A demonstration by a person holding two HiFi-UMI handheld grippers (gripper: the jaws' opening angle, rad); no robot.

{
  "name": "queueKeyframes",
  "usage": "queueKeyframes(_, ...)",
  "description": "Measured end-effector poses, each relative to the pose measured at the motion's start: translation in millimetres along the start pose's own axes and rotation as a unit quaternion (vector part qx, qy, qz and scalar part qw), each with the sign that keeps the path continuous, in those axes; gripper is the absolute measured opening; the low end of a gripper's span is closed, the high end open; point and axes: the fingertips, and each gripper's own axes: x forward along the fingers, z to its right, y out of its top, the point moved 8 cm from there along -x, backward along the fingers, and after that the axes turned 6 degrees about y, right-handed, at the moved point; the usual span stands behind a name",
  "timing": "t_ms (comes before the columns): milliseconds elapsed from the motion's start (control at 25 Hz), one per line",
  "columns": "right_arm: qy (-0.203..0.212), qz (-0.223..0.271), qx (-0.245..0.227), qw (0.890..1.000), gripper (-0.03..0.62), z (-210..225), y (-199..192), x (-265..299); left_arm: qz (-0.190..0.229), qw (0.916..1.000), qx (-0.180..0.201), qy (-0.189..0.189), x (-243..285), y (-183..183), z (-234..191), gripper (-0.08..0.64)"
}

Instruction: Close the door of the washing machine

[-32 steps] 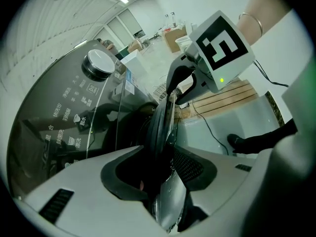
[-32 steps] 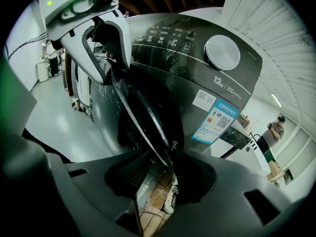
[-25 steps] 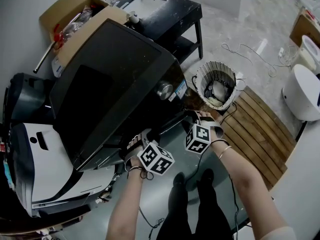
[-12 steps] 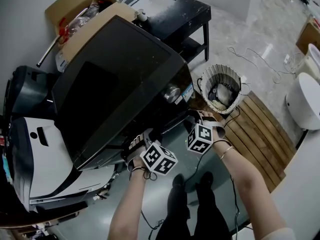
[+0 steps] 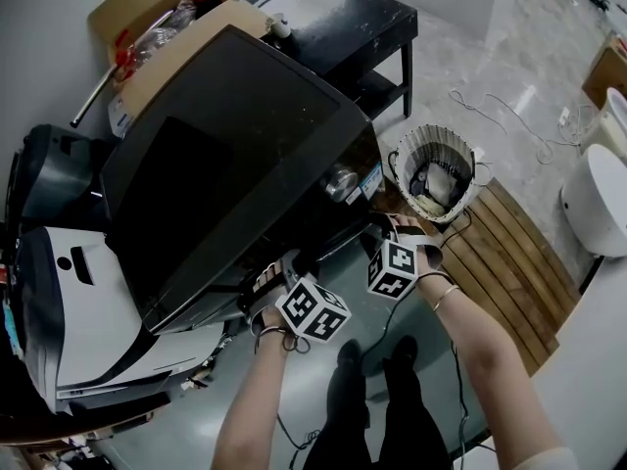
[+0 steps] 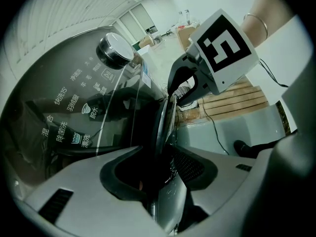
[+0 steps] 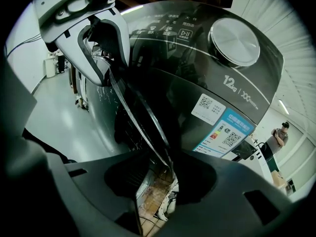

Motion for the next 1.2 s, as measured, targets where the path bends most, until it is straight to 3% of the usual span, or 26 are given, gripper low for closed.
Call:
queueKeyframes(640, 0.007, -0.004, -0.006, 1.0, 0.147, 1.6, -3.5, -2.1, 0.005, 0.9999, -0.003, 0.013, 0.2, 1.2, 5.0, 0.212)
queueKeyframes(880, -0.002, 0.0, 0.025, 1.0, 0.152, -0.1, -7.0, -7.4, 0.003, 0.9998, 0.003, 0.021, -1.8, 1.3, 9.2, 0.215)
queueKeyframes(1200, -0.009, -0.004, 0.032, 0.999, 0.152, -3.7, -7.2, -9.9, 0.001, 0.9997, 0.006, 0.023, -4.6, 1.0, 11.5, 0.216)
